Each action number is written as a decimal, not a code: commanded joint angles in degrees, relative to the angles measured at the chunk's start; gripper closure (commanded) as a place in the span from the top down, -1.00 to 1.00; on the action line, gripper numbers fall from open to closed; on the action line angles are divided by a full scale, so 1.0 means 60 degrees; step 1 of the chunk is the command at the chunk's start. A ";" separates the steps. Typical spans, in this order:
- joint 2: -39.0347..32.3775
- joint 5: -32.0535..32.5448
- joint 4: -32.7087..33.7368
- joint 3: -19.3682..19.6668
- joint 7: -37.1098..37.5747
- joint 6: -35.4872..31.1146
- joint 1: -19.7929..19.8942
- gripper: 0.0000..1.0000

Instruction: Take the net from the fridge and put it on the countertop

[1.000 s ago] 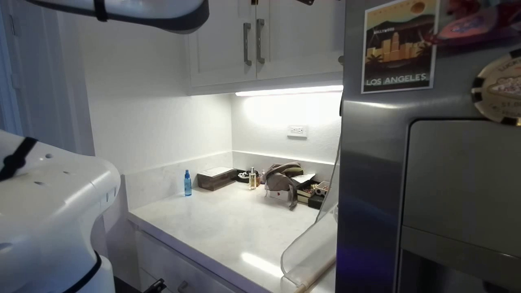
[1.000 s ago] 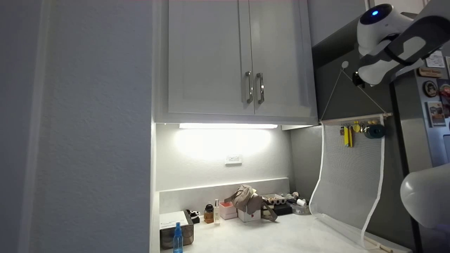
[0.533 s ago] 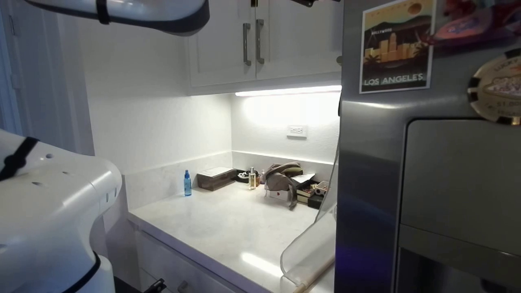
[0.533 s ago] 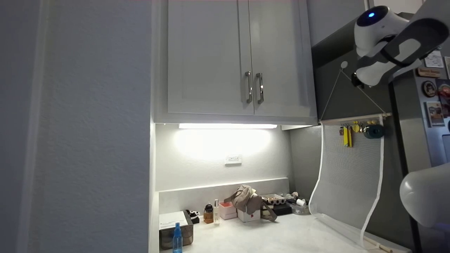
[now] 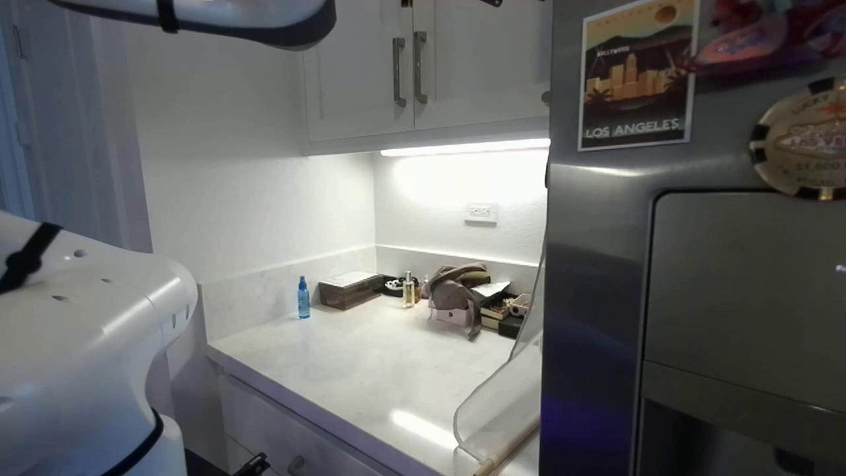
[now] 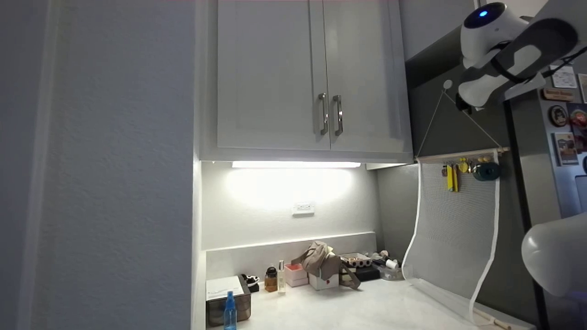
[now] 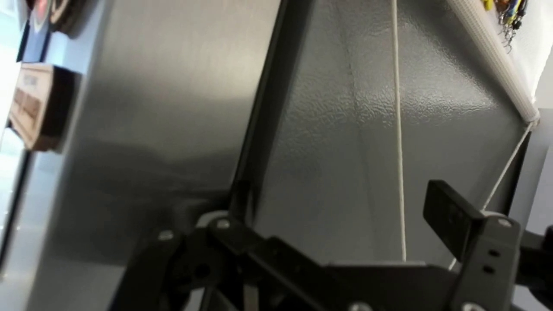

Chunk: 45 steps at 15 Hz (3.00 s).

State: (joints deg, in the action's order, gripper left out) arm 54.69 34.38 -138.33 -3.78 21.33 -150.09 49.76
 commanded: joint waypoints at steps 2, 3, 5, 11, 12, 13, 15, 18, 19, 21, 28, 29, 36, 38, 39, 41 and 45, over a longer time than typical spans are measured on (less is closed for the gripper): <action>-0.0457 -0.0976 0.0119 -0.1002 0.0253 0.0297 -0.0838 1.00; -0.0564 -0.1276 0.0137 -0.1209 0.0271 0.0283 -0.1015 1.00; -0.1117 -0.1790 0.0276 -0.1659 0.0218 0.0160 -0.1794 1.00; -0.2168 -0.2592 0.0394 -0.0728 -0.1304 -0.0022 -0.4730 1.00; -0.2169 -0.2691 0.0385 -0.0369 -0.1810 -0.0038 -0.5221 1.00; -0.2096 -0.2777 0.0391 -0.0105 -0.2177 0.0106 -0.5586 1.00; -0.1696 -0.2705 0.0223 0.0084 -0.2255 0.0178 -0.5727 1.00; -0.1122 -0.2501 0.0061 -0.0049 -0.1726 0.0326 -0.5342 1.00; -0.0893 -0.2353 -0.0050 -0.0185 -0.1473 0.0214 -0.5029 1.00; -0.0459 -0.2194 -0.0172 -0.0411 -0.1087 0.0262 -0.4478 1.00; 0.0874 -0.1728 -0.0567 -0.0965 0.0394 0.0632 -0.2104 1.00; 0.0995 -0.1747 -0.0601 -0.0928 0.0416 0.0709 -0.1862 1.00; 0.1261 -0.1819 -0.0542 -0.0524 0.0354 0.0831 -0.0416 1.00; 0.1145 -0.1798 -0.0483 -0.0498 0.0333 0.0700 -0.0066 1.00; 0.1055 -0.1780 -0.0451 -0.0518 0.0325 0.0620 0.0097 1.00; 0.0943 -0.1750 -0.0383 -0.0602 0.0272 0.0501 0.0339 1.00; 0.0524 -0.1649 -0.0205 -0.0671 -0.0104 -0.0182 0.0491 1.00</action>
State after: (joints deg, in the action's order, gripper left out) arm 60.67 23.45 -141.40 -7.00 21.67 -147.78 51.05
